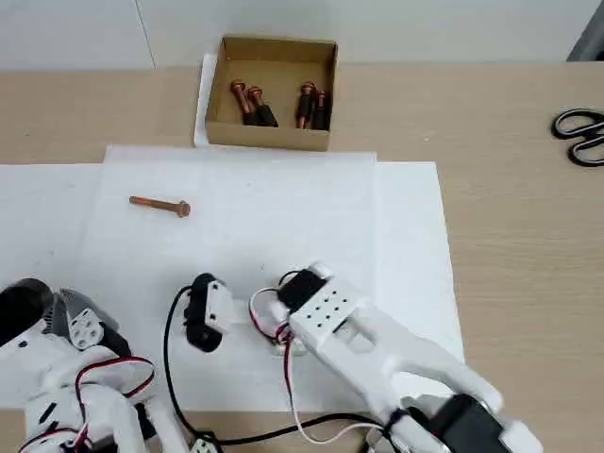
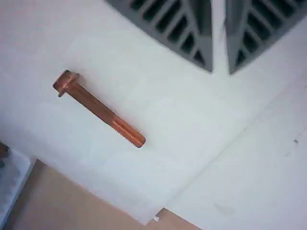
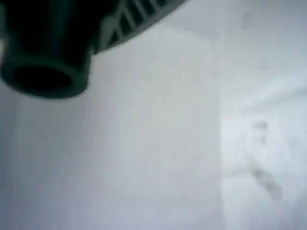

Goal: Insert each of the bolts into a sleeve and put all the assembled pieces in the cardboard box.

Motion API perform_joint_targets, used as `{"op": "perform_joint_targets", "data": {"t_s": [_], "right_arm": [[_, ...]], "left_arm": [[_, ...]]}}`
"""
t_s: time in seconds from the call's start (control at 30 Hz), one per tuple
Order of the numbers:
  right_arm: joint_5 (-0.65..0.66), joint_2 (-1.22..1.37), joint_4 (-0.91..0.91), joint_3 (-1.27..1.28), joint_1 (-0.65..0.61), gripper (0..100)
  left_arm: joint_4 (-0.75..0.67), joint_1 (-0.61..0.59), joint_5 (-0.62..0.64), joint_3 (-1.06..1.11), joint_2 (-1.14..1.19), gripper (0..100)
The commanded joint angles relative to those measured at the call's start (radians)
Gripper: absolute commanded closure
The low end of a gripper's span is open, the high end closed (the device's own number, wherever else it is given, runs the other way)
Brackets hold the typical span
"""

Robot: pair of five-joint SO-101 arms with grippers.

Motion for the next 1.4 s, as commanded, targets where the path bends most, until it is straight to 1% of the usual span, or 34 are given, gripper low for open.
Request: {"op": "perform_joint_targets", "data": {"t_s": [0.0,0.17,0.27,0.33,0.47,0.63,0.7,0.8,0.9,0.97,1.07,1.2,1.37], "right_arm": [[-0.037,-0.116,0.042,-0.012,0.053,99.4],[-0.051,-0.269,0.117,-0.014,0.07,99.5],[-0.104,-0.338,0.17,-0.014,0.082,99.5],[-0.129,-0.375,0.189,-0.014,0.111,99.5],[-0.203,-0.444,0.191,-0.025,0.216,99.5],[-0.334,-0.492,0.193,-0.078,0.358,99.5],[-0.358,-0.496,0.219,-0.11,0.42,99.5],[-0.368,-0.496,0.28,-0.176,0.509,99.5],[-0.368,-0.499,0.346,-0.239,0.585,99.5],[-0.365,-0.507,0.375,-0.264,0.625,99.5],[-0.364,-0.521,0.395,-0.265,0.665,99.5],[-0.367,-0.555,0.432,-0.265,0.67,99.5],[-0.367,-0.598,0.467,-0.262,0.671,99.5]], "left_arm": [[0.002,-0.006,-0.005,-0.035,-0.011,99],[0.002,-0.006,-0.002,-0.031,-0.011,99],[0.003,-0.006,0.003,-0.028,-0.011,99],[0.003,-0.006,0.032,-0.028,-0.011,99],[0.003,-0.002,0.074,-0.028,-0.011,99],[-0.002,0.0,0.083,-0.035,-0.009,99],[-0.003,0.009,0.084,-0.036,-0.008,99],[-0.005,0.068,0.087,-0.064,-0.005,99],[-0.048,0.118,0.129,-0.113,0.014,99],[-0.08,0.133,0.141,-0.142,0.089,99],[-0.153,0.15,0.195,-0.211,0.278,99],[-0.219,0.216,0.247,-0.421,0.582,99],[-0.218,0.267,0.252,-0.694,0.95,99]]}}
